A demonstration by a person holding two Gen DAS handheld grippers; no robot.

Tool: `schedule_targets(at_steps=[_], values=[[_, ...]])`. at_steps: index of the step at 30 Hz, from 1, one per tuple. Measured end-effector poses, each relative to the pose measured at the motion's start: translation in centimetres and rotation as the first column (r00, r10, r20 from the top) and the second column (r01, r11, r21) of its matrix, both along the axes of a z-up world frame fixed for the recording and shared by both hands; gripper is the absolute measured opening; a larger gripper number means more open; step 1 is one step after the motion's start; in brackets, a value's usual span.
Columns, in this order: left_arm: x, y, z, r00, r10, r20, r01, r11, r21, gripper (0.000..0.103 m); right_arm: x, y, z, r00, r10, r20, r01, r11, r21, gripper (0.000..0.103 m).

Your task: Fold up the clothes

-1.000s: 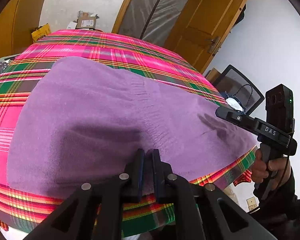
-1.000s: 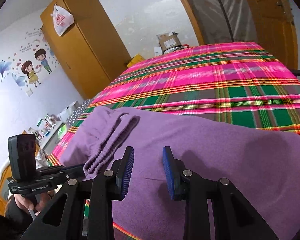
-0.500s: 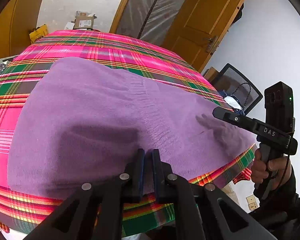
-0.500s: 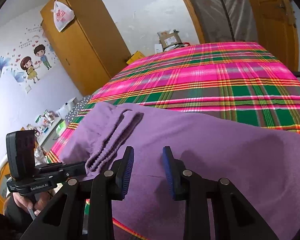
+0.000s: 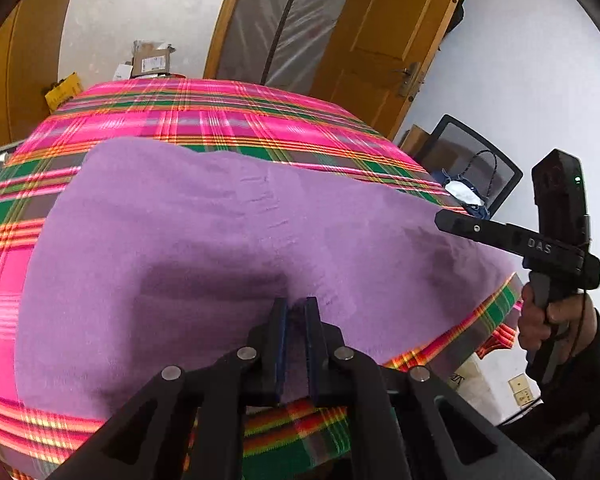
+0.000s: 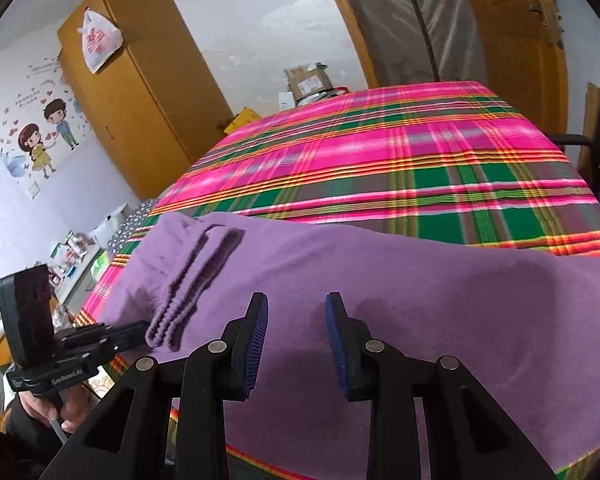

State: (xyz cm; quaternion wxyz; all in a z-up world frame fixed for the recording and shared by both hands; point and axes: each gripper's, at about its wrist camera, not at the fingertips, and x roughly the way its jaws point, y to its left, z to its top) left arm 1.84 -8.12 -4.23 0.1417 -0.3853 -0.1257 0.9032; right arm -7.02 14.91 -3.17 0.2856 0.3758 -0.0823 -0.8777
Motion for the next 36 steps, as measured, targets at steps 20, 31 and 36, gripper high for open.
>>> schedule_targets(at_steps=[20,31,36], values=[[2.6,-5.9,0.1,0.975,0.221,-0.014,-0.221,0.975,-0.004,0.007,-1.0,-6.1,-0.4,0.972,0.229,0.061,-0.22,0.968,-0.124,0.031],[1.8,-5.9,2.0,0.975,0.211,-0.069,-0.209,0.977,0.027,0.007,-4.7,-10.6,-0.9,0.95,0.259,0.174,-0.238,0.962,-0.132,0.046],[1.1,-5.7,1.5,0.975,0.215,-0.047,-0.215,0.977,0.008,0.007,-7.9,-11.8,-1.7,0.94,0.237,0.246,-0.197,0.965,-0.175,0.047]])
